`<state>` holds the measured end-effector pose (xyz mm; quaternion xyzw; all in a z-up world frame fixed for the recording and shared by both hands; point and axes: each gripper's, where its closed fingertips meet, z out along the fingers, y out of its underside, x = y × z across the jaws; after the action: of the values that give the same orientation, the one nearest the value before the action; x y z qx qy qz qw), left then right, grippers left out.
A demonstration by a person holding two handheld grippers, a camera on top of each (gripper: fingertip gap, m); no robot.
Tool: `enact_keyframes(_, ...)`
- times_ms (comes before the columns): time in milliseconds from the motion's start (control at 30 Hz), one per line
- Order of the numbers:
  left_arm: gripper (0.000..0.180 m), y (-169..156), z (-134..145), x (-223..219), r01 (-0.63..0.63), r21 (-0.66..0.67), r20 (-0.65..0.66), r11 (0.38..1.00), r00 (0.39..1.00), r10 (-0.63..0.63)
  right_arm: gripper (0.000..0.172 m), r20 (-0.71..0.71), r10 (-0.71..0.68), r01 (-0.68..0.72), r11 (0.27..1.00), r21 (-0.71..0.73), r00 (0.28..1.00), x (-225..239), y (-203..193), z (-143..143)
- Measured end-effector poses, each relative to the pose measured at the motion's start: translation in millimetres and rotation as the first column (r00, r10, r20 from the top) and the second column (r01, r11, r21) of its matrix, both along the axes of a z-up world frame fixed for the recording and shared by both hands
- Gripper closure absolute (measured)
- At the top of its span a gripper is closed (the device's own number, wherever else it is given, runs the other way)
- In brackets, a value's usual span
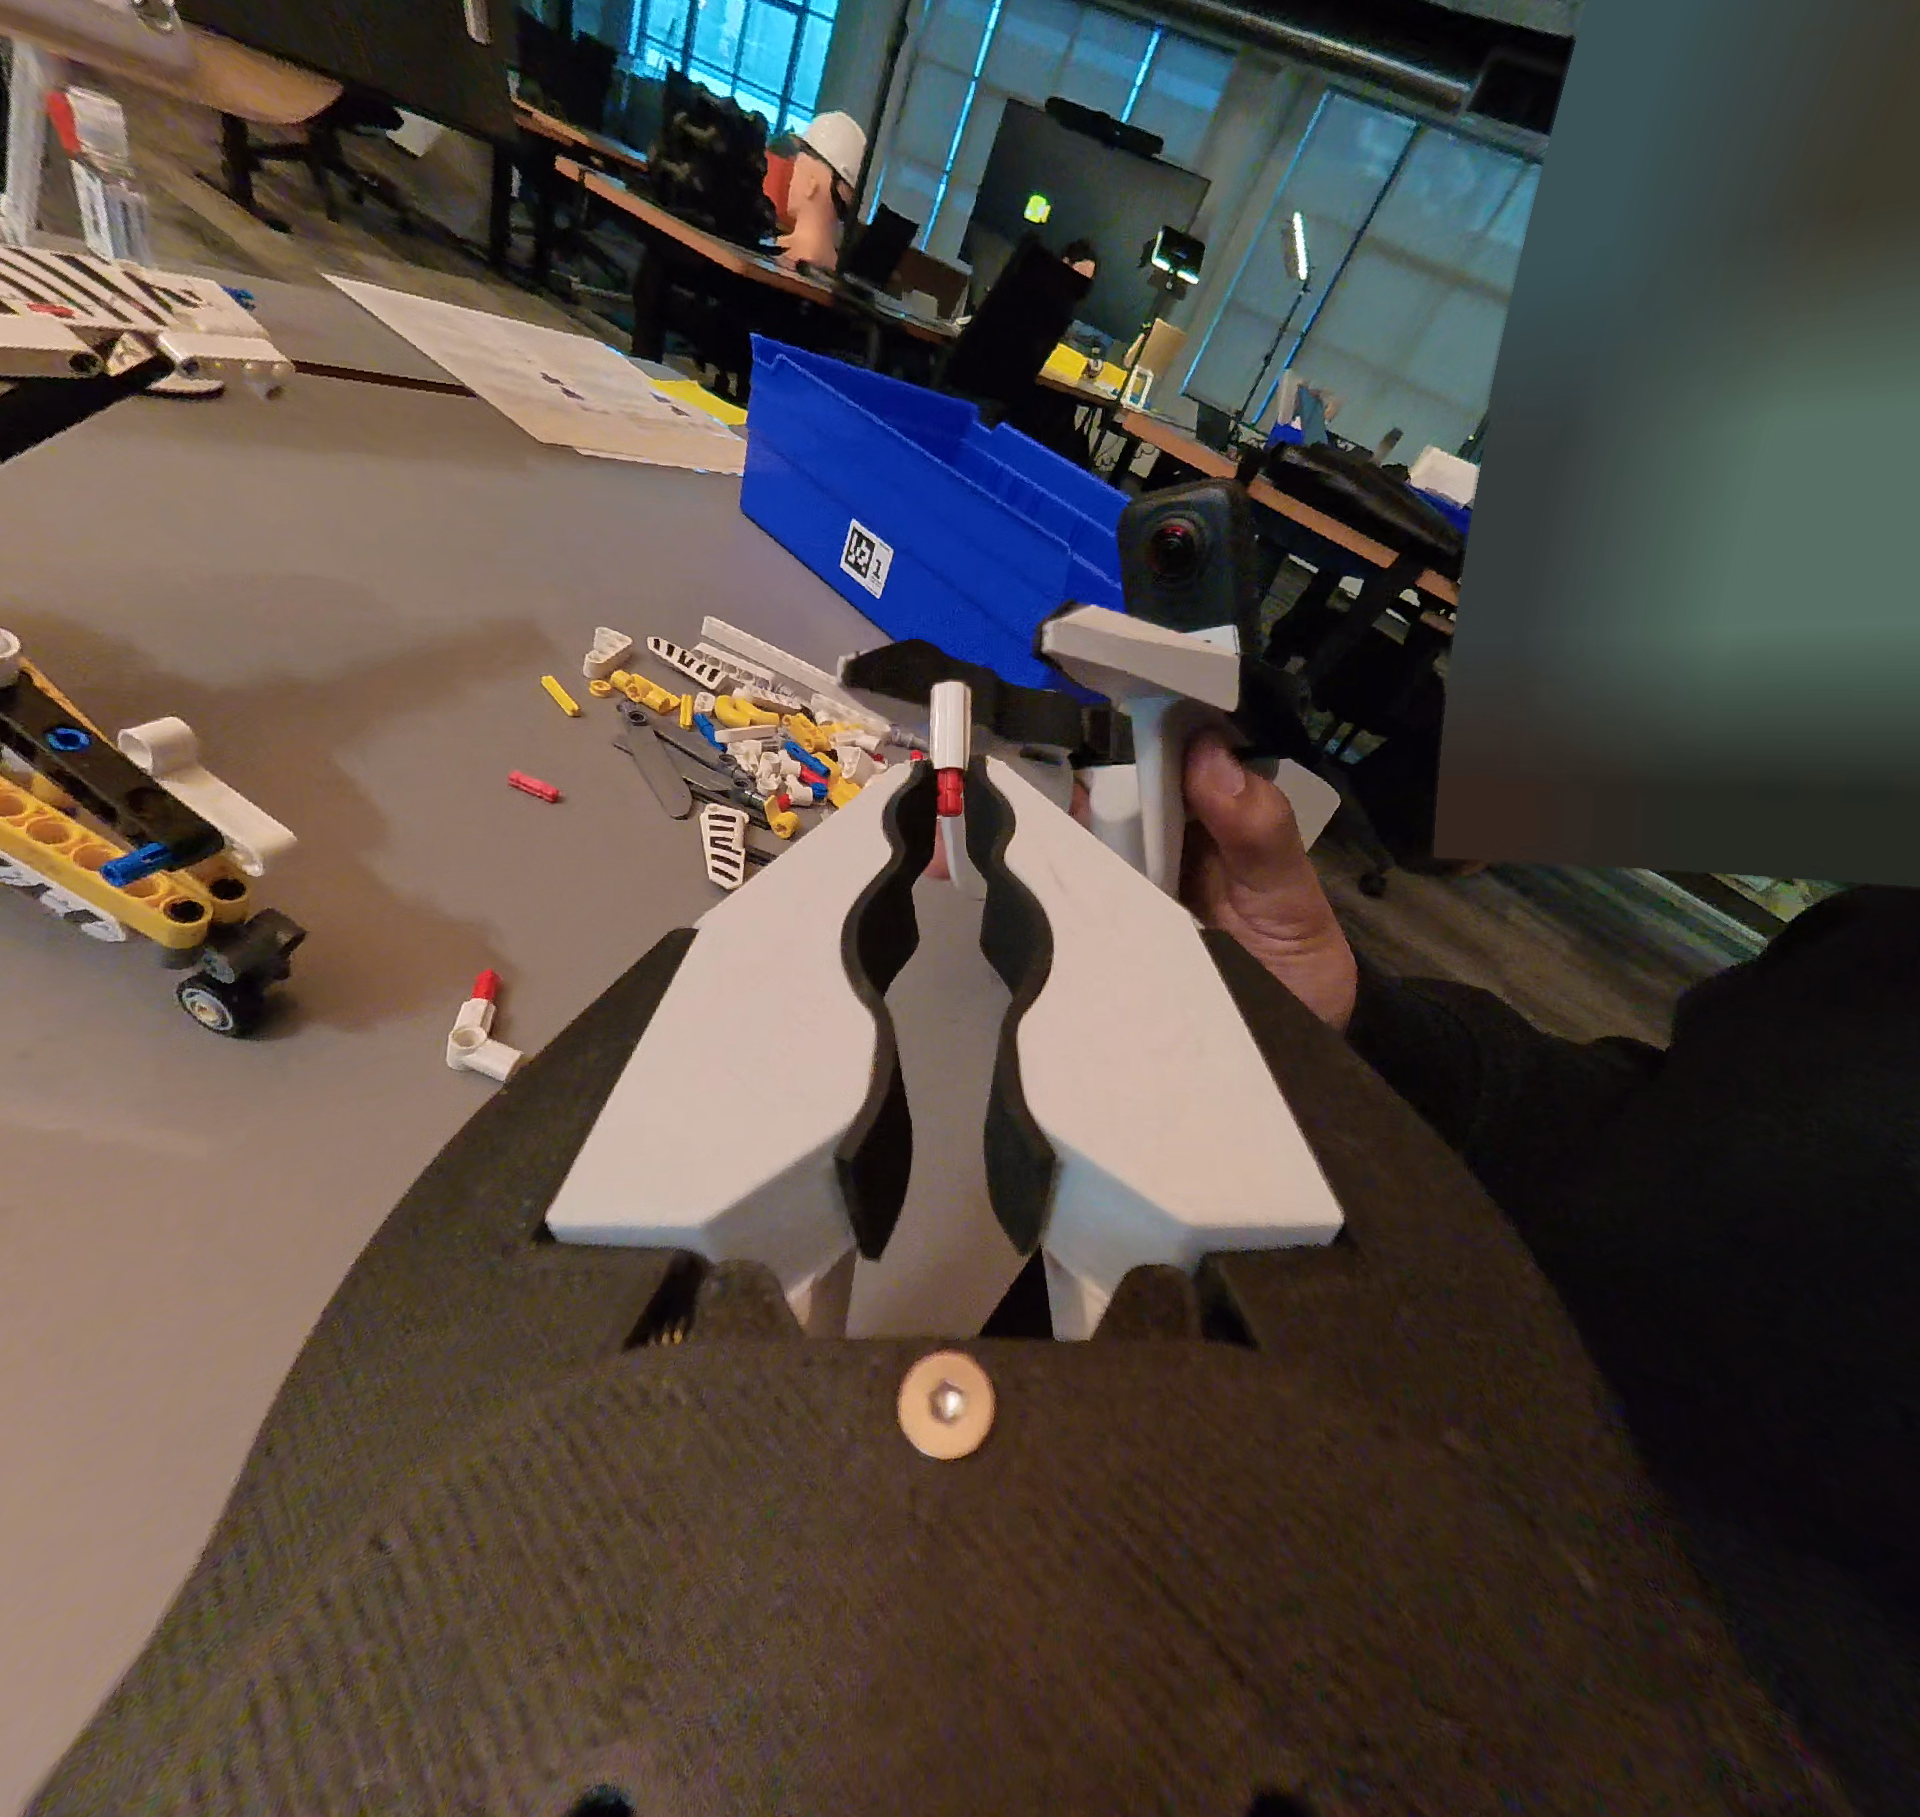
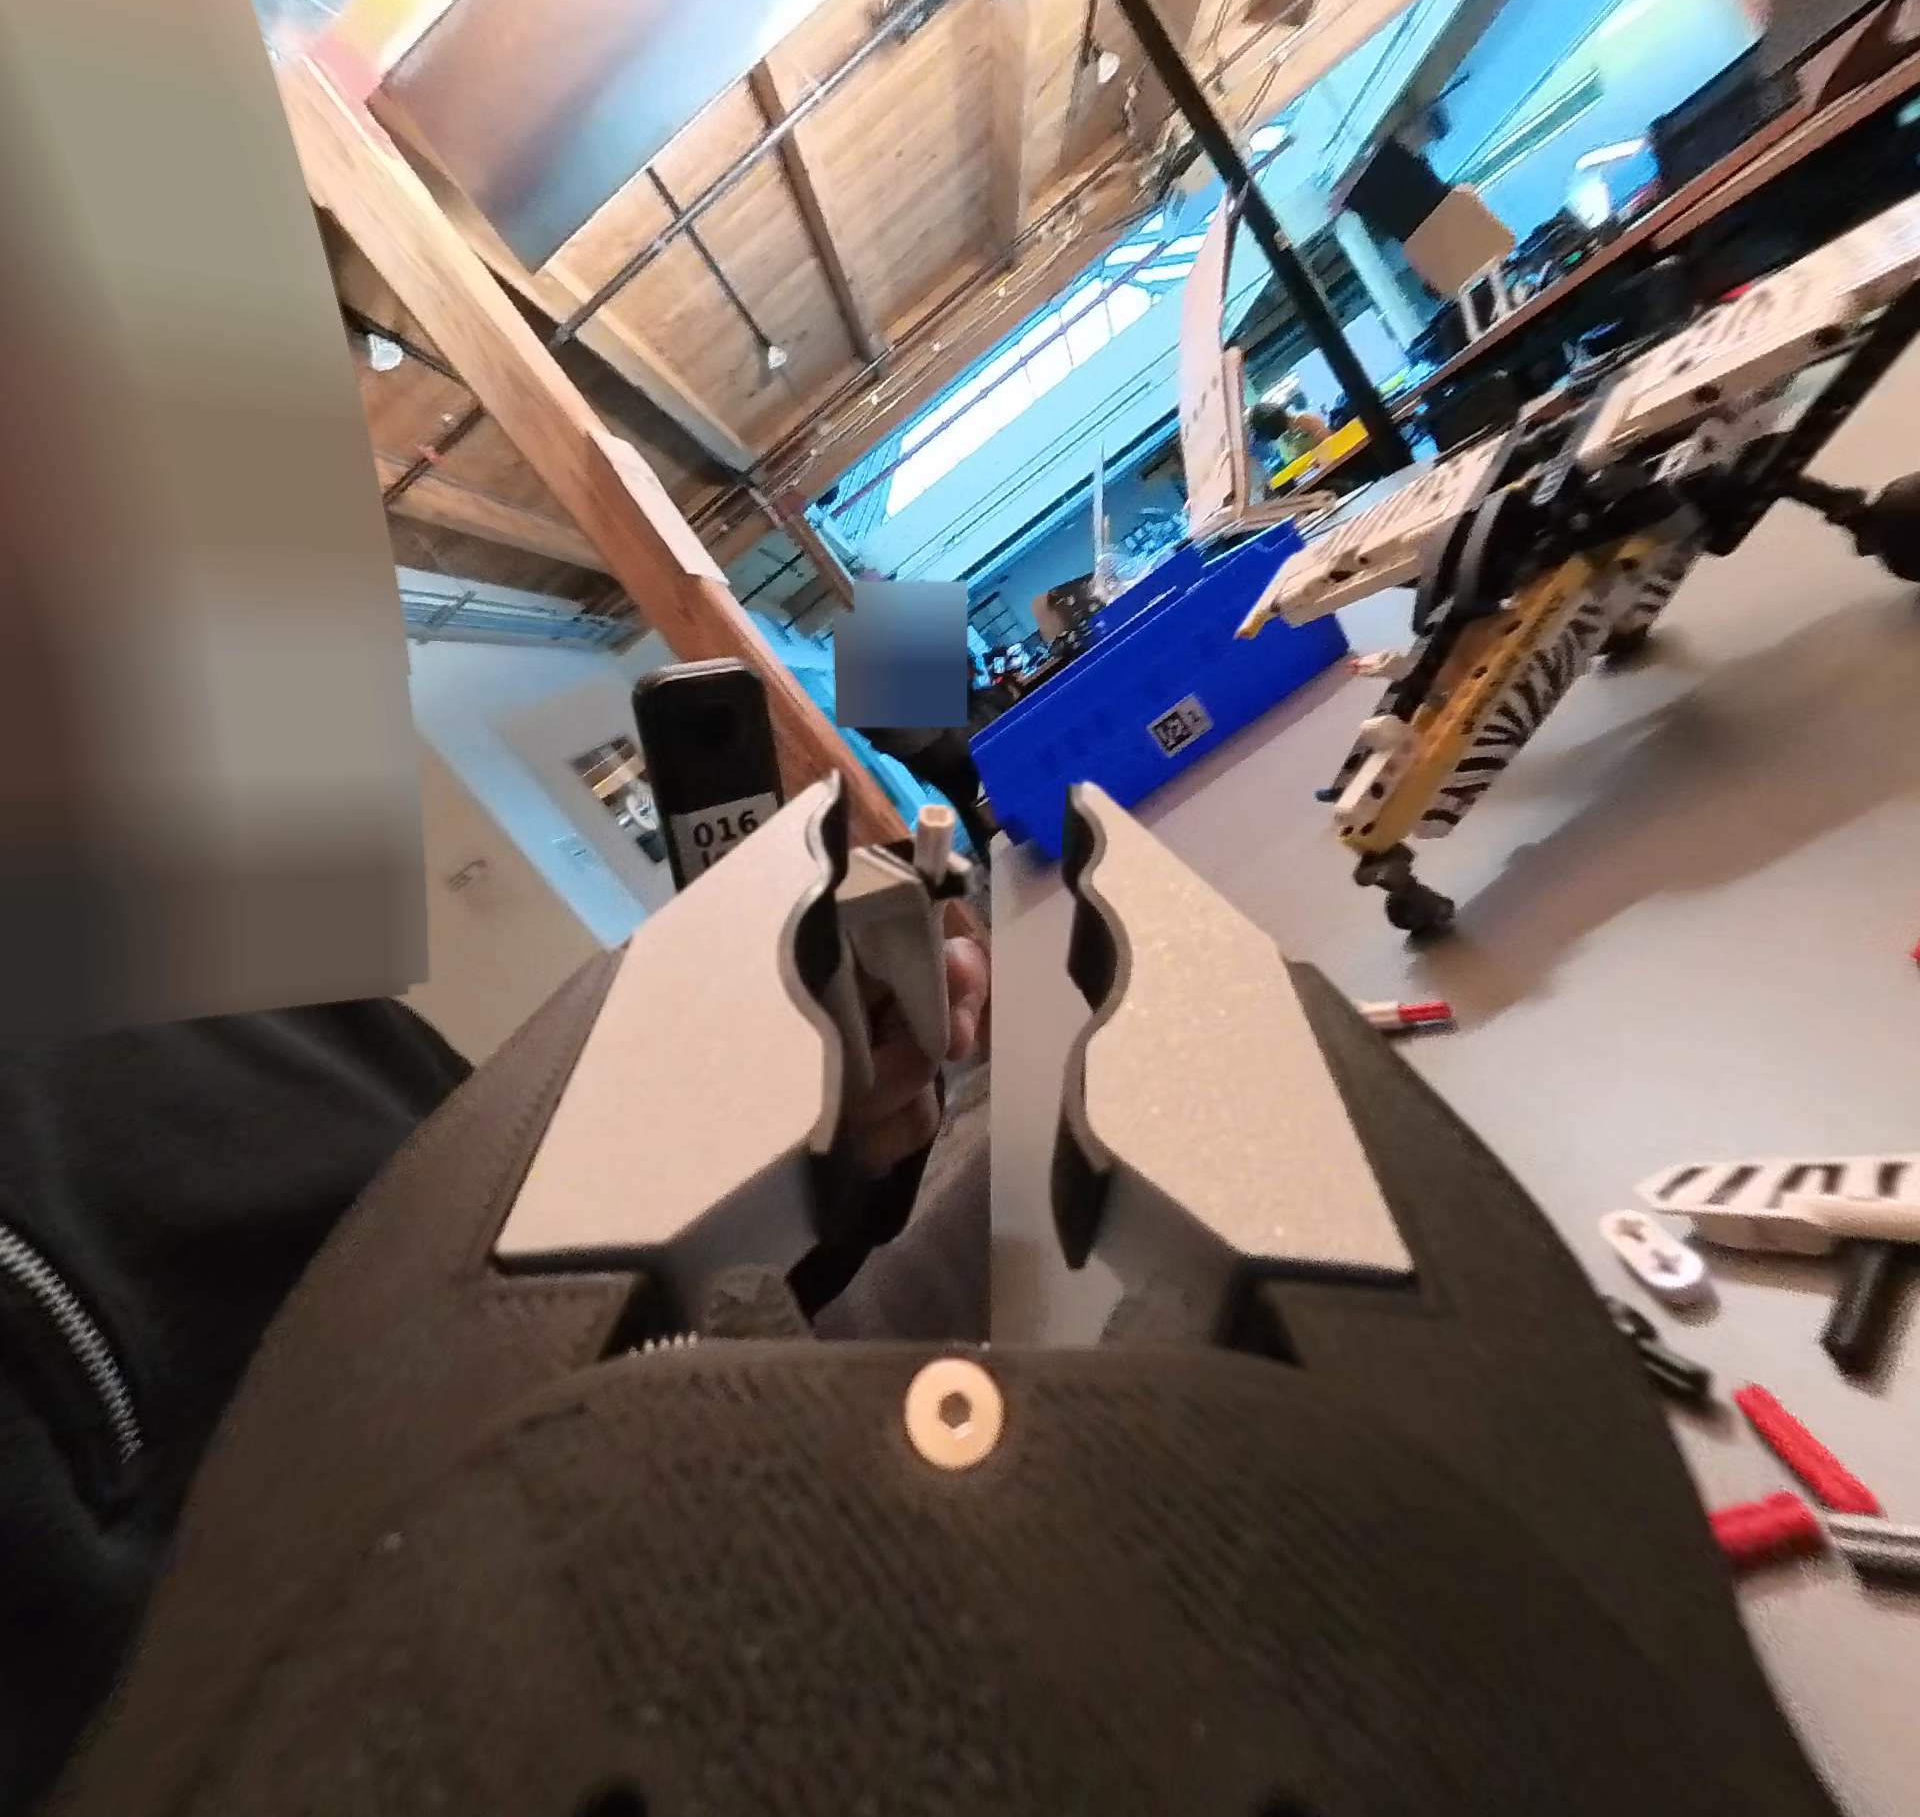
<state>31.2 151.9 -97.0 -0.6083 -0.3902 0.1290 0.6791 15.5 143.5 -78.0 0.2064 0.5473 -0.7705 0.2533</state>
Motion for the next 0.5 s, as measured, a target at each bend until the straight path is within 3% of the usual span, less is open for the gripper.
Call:
enact_keyframes(133, 0.176, -0.8, 1.7, 1.0, 0.003, 0.007, 0.002, 1.000, 1.000, -0.003, 0.147, -0.009, 0.064, -0.064, 0.998, 0.019, 0.998, 10.3, -8.2, -1.1)
enact_keyframes(200, 0.176, 1.5, 1.1, 2.6, 0.015, 0.003, 0.007, 1.000, 1.000, -0.015, 0.167, -0.015, 0.091, -0.091, 0.996, 0.024, 0.996, 15.0, -10.9, -1.1)
enact_keyframes(500, 0.177, 10.6, 6.2, 4.0, 0.017, 0.176, 0.046, 0.984, 0.999, -0.026, 0.170, 0.075, 0.058, -0.053, 0.996, -0.067, 0.995, 10.4, -5.0, 7.5)
